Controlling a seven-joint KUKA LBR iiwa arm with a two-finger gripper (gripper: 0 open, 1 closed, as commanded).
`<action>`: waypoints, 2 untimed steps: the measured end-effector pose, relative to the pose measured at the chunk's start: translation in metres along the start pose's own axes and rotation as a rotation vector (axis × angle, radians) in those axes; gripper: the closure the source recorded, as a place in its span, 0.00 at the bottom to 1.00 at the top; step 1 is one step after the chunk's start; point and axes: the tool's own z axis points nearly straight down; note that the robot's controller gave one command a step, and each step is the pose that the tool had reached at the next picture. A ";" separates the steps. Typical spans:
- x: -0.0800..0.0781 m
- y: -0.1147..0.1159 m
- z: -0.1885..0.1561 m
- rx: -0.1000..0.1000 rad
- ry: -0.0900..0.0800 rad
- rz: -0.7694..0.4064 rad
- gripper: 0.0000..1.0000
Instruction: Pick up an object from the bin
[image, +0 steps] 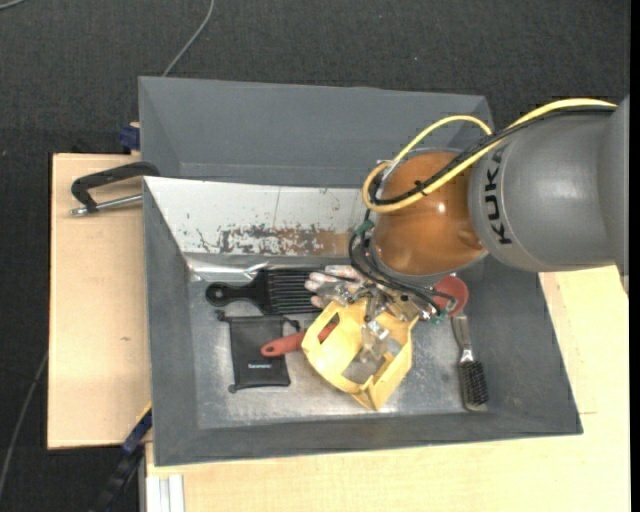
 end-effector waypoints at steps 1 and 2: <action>0.000 0.000 0.000 0.000 0.000 0.001 1.00; 0.001 0.001 -0.003 -0.002 0.003 0.000 1.00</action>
Offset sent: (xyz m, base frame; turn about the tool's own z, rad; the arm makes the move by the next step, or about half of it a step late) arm -0.0002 -0.0001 0.0777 0.0000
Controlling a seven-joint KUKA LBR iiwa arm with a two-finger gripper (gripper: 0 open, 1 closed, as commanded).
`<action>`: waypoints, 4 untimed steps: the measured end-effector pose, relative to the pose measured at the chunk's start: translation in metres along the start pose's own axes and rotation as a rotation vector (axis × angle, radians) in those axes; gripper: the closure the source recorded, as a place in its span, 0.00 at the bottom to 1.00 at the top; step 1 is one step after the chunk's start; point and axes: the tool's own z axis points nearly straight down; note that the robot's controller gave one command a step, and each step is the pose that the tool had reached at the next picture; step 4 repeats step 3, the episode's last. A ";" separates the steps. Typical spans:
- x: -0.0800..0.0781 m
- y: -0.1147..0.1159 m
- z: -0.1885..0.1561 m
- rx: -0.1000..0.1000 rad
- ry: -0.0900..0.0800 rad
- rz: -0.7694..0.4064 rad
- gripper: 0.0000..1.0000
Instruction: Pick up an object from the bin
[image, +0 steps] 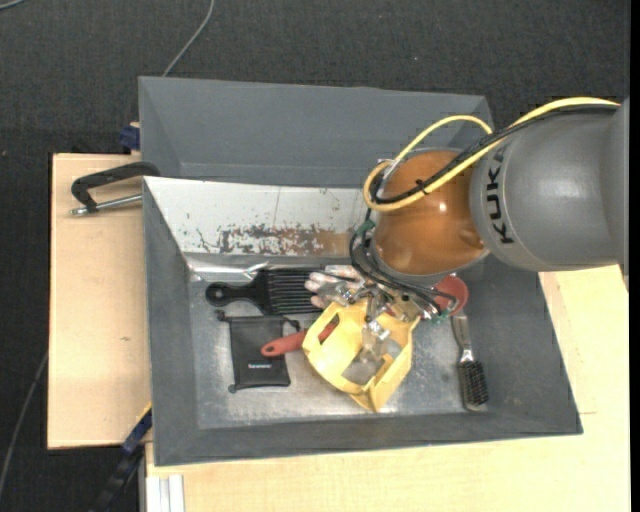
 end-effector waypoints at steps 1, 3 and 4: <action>0.001 0.002 -0.019 -0.005 0.005 0.000 1.00; -0.002 0.000 -0.067 0.002 -0.005 -0.001 1.00; -0.002 0.000 -0.067 0.002 -0.005 -0.001 1.00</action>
Offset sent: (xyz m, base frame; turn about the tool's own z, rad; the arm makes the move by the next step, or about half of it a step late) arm -0.0001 0.0001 0.0269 0.0000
